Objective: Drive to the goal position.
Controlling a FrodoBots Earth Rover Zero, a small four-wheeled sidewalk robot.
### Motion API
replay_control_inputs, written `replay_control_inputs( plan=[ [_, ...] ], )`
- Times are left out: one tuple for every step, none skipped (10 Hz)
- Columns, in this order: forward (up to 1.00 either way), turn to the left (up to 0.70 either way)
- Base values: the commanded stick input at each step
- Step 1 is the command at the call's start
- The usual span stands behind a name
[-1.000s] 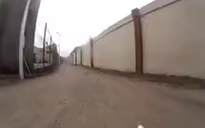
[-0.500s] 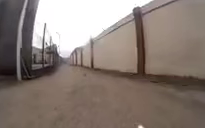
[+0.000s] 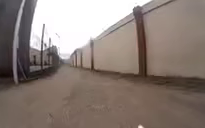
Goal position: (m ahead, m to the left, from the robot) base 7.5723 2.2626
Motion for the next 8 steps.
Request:
replay_control_inputs(
  plan=[
    [0.3, 0.0],
    [0.3, 0.0],
    [0.3, 0.0],
    [0.3, 0.0],
    [0.3, 0.0],
    [0.3, 0.0],
    [0.3, 0.0],
    [0.3, 0.0]
  ],
)
